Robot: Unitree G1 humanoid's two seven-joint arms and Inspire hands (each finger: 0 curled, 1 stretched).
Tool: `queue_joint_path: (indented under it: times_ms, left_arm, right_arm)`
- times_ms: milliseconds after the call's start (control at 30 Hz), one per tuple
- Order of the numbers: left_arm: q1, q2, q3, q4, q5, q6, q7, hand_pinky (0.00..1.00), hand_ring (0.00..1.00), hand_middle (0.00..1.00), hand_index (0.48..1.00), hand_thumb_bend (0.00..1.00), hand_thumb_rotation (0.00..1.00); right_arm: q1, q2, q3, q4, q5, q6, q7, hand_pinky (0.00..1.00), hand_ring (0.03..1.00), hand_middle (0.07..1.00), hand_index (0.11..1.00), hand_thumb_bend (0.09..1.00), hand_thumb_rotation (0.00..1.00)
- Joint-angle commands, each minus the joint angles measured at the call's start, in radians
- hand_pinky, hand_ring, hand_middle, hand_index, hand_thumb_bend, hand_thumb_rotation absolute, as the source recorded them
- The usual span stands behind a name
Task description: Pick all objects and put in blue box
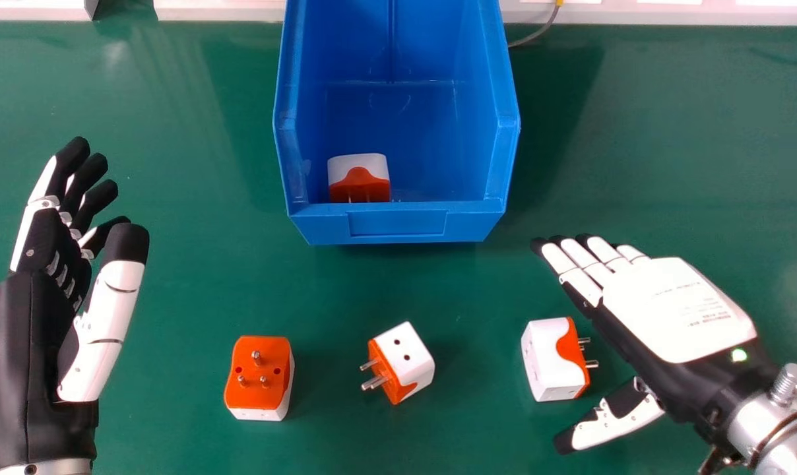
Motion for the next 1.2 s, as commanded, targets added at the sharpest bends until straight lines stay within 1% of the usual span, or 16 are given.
queue_joint_path:
  times_ms: [0,33,100,200,267,333,467,533,600,667,767,867,967,1033,1100,1167]
  left_arm:
    - [0.007,-0.001,0.009,-0.023,-0.019,-0.009,0.001,0.81,0.88,0.91,0.918,0.64,0.77]
    - [0.008,-0.001,0.009,-0.025,-0.023,-0.006,-0.001,0.81,0.88,0.91,0.918,0.64,0.77]
    - [0.009,-0.001,0.009,-0.030,-0.025,0.001,-0.001,0.81,0.88,0.91,0.920,0.64,0.77]
    - [0.010,0.003,0.011,-0.035,-0.020,0.005,-0.001,0.81,0.88,0.91,0.921,0.65,0.77]
    - [0.010,0.005,0.013,-0.037,-0.015,0.005,-0.001,0.82,0.88,0.91,0.926,0.65,0.78]
    - [0.011,0.003,0.015,-0.039,-0.010,0.007,0.003,0.82,0.88,0.92,0.931,0.65,0.79]
    - [0.012,0.003,0.014,-0.039,-0.014,0.005,0.000,0.82,0.89,0.92,0.933,0.66,0.79]
    - [0.011,0.005,0.014,-0.037,-0.019,0.006,-0.002,0.82,0.89,0.92,0.933,0.66,0.80]
    - [0.010,0.002,0.013,-0.040,-0.021,0.010,-0.001,0.82,0.89,0.92,0.933,0.67,0.80]
    - [0.009,0.006,0.013,-0.039,-0.024,0.009,-0.006,0.83,0.89,0.92,0.936,0.68,0.80]
    - [0.006,0.008,0.014,-0.034,-0.027,0.005,-0.010,0.83,0.89,0.92,0.939,0.68,0.80]
    - [0.004,0.010,0.017,-0.031,-0.022,0.003,-0.011,0.83,0.89,0.92,0.941,0.68,0.80]
    - [0.004,0.011,0.017,-0.032,-0.027,0.005,-0.013,0.83,0.89,0.92,0.942,0.69,0.81]
    - [0.003,0.011,0.018,-0.032,-0.025,0.006,-0.011,0.83,0.89,0.92,0.941,0.69,0.81]
    - [0.001,0.011,0.019,-0.031,-0.018,0.003,-0.008,0.83,0.89,0.92,0.941,0.69,0.80]
    - [0.001,0.012,0.020,-0.030,-0.015,0.003,-0.007,0.83,0.89,0.92,0.941,0.69,0.81]
  right_arm:
    - [-0.022,-0.014,0.004,0.005,0.017,-0.010,-0.014,0.91,0.979,0.998,0.981,0.902,0.37]
    - [-0.028,-0.014,0.007,0.014,0.018,-0.012,-0.016,0.91,0.979,0.998,0.981,0.902,0.37]
    - [-0.043,-0.014,0.015,0.036,0.020,-0.011,-0.015,0.88,0.965,0.987,0.964,0.903,0.34]
    - [-0.065,-0.012,0.025,0.064,0.031,-0.006,-0.001,0.87,0.957,0.979,0.955,0.903,0.33]
    - [-0.078,-0.013,0.031,0.080,0.034,-0.004,0.005,0.85,0.940,0.961,0.934,0.898,0.30]
    - [-0.092,-0.012,0.039,0.097,0.034,-0.001,0.007,0.83,0.927,0.947,0.917,0.891,0.27]
    - [-0.111,-0.009,0.051,0.118,0.032,0.008,0.008,0.82,0.914,0.933,0.902,0.884,0.26]
    - [-0.119,-0.009,0.058,0.125,0.029,0.013,0.009,0.81,0.904,0.922,0.888,0.875,0.25]
    - [-0.126,-0.011,0.063,0.128,0.026,0.015,0.009,0.80,0.900,0.918,0.884,0.871,0.25]
    - [-0.131,-0.013,0.068,0.130,0.025,0.019,0.014,0.79,0.889,0.907,0.871,0.865,0.24]
    - [-0.140,-0.015,0.075,0.139,0.028,0.025,0.020,0.78,0.882,0.900,0.863,0.860,0.24]
    - [-0.149,-0.018,0.082,0.147,0.029,0.029,0.033,0.78,0.876,0.894,0.855,0.855,0.24]
    - [-0.159,-0.023,0.090,0.156,0.022,0.032,0.041,0.78,0.870,0.890,0.851,0.848,0.24]
    - [-0.164,-0.022,0.095,0.158,0.023,0.043,0.054,0.77,0.864,0.885,0.847,0.847,0.25]
    - [-0.169,-0.021,0.101,0.157,0.020,0.056,0.069,0.77,0.861,0.882,0.845,0.846,0.25]
    - [-0.173,-0.021,0.107,0.154,0.016,0.068,0.080,0.77,0.858,0.878,0.841,0.847,0.25]
